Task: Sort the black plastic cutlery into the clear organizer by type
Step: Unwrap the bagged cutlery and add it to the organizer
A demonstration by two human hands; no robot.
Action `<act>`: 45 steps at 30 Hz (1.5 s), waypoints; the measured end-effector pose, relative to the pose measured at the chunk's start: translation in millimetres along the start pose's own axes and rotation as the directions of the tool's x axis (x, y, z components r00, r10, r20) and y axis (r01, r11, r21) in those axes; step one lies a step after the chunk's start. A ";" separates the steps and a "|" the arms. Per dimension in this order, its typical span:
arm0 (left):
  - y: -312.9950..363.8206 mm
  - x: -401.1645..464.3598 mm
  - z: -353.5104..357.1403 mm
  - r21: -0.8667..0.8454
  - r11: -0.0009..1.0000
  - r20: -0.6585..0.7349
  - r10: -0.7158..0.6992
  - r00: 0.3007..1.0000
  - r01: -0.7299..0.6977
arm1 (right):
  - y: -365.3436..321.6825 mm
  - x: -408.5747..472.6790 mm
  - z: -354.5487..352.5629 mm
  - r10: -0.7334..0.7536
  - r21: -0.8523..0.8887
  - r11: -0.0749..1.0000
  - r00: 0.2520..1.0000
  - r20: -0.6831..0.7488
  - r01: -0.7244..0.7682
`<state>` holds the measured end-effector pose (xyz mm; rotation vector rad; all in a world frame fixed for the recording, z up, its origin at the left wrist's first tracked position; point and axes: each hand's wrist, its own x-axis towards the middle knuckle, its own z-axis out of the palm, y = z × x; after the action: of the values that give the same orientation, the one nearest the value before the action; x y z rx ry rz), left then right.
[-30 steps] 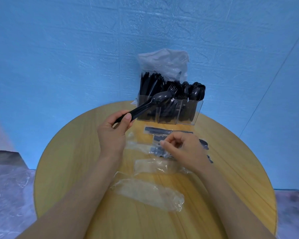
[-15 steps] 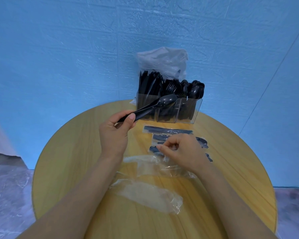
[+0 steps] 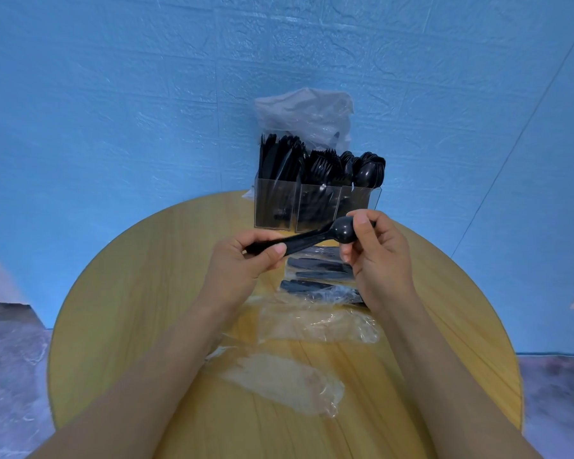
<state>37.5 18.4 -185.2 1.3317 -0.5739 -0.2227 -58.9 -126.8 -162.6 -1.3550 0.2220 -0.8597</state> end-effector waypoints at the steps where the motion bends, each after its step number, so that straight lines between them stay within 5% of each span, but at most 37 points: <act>1: -0.6 -0.1 0.0 0.031 0.999 0.046 -0.020 0.999 0.018 | 0.5 0.7 -1.2 0.002 -0.007 1.000 1.000 -0.016 -0.002; 5: -2.0 -1.5 1.3 0.179 0.983 0.195 -0.075 0.978 0.040 | 1.7 3.2 -3.1 -0.001 -0.032 0.999 0.999 -0.037 0.000; 8: -1.2 -1.7 1.8 0.404 0.909 0.274 -0.016 0.962 -0.100 | 3.8 5.0 -3.8 0.003 -0.041 0.999 0.999 -0.032 -0.005; 11: 2.2 -1.2 2.2 0.601 0.754 0.321 0.074 0.944 -0.264 | 4.8 6.8 -4.5 0.011 -0.041 0.999 0.999 -0.040 -0.012; 16: 17.2 2.0 9.9 0.829 0.349 0.393 0.193 0.899 -0.438 | 2.7 11.3 -1.1 0.016 -0.074 0.997 1.000 -0.022 -0.018; 18: 20.7 3.2 16.2 0.835 0.291 0.423 0.202 0.883 -0.467 | -1.1 14.7 2.6 0.019 -0.080 0.997 1.000 -0.015 -0.021; 26: 26.8 24.4 19.8 0.757 0.480 0.393 0.208 0.896 -0.443 | -22.9 33.5 15.1 0.134 0.179 0.973 0.989 0.066 -0.144; 30: 29.0 34.9 20.2 0.682 0.629 0.321 0.202 0.925 -0.373 | -24.9 47.7 24.5 0.126 0.050 0.991 0.992 0.025 -0.127; 36: 21.5 56.4 17.9 0.636 0.711 0.215 0.209 0.954 -0.300 | -22.8 76.9 39.8 0.096 -0.107 0.989 0.993 -0.063 -0.102; 45: 16.8 95.3 12.7 0.555 0.829 -0.084 0.147 0.986 -0.076 | -26.3 125.5 45.5 -0.006 -0.057 0.998 0.958 -0.286 -0.011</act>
<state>108.4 -33.0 -142.2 1.8507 -0.6340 0.1390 43.7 -173.0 -86.1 -1.2806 0.4765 -1.0532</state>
